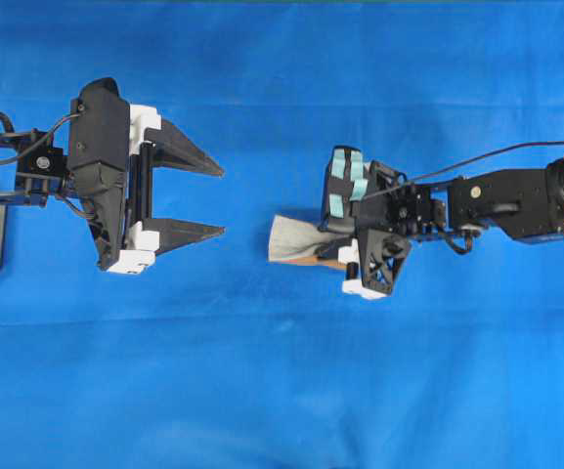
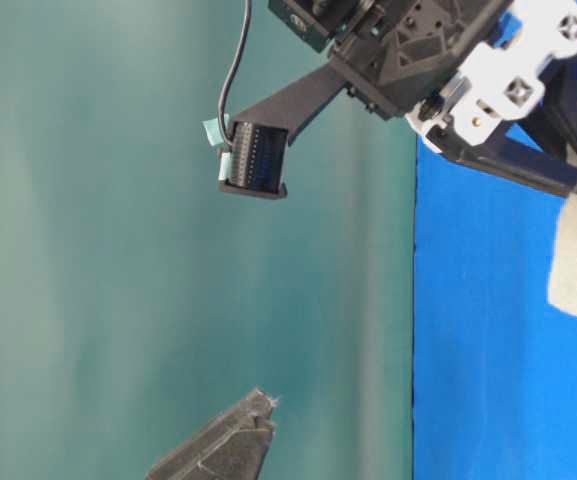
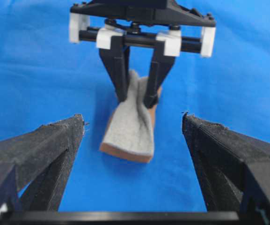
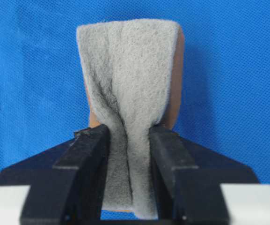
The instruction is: Hand over the sponge with the left arm and wipe it with the right arm.
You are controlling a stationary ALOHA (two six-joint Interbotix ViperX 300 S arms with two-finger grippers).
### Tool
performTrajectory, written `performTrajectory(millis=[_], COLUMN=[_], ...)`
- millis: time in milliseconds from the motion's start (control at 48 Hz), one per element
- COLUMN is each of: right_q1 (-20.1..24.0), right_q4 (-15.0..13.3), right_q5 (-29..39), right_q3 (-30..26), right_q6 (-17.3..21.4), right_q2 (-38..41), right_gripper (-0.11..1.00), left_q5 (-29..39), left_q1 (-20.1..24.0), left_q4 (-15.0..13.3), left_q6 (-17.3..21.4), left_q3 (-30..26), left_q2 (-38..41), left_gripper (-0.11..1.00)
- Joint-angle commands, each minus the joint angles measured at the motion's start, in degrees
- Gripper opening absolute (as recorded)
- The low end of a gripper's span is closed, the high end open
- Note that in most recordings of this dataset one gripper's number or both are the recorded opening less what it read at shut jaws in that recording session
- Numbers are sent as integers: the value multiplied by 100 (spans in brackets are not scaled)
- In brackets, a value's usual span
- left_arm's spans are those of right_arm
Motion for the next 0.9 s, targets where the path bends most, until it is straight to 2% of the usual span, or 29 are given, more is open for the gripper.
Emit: performTrajectory(millis=[0,292,417,563,626,876], right_q1=[-272,-984,-1011,-738,-475,483], right_q4=[-18,-141,-149,-123,-62,352], right_q5=[0,9,9,9,9,9], right_q3=[-88,-62,-70,-70,-70,-114], right_q6=[-18,-79,-79,-9,9,167], right_q2=[-70,-97,-97,-97,-88,-88], right_gripper=[32,32,32,32,31,30], left_q5=[-53,-53,-53,-44,-53,-53], left_q1=[-9,-9,-9,-9,-9,-9], left_q4=[0,0,0,0,0,0], left_q6=[9,9,9,9,9,9], left_q3=[-70,-70,-70,-70,-70,-79], left_q2=[-53,-53,-53,-53,-53,-44], left_gripper=[82,82,82,82,82,82])
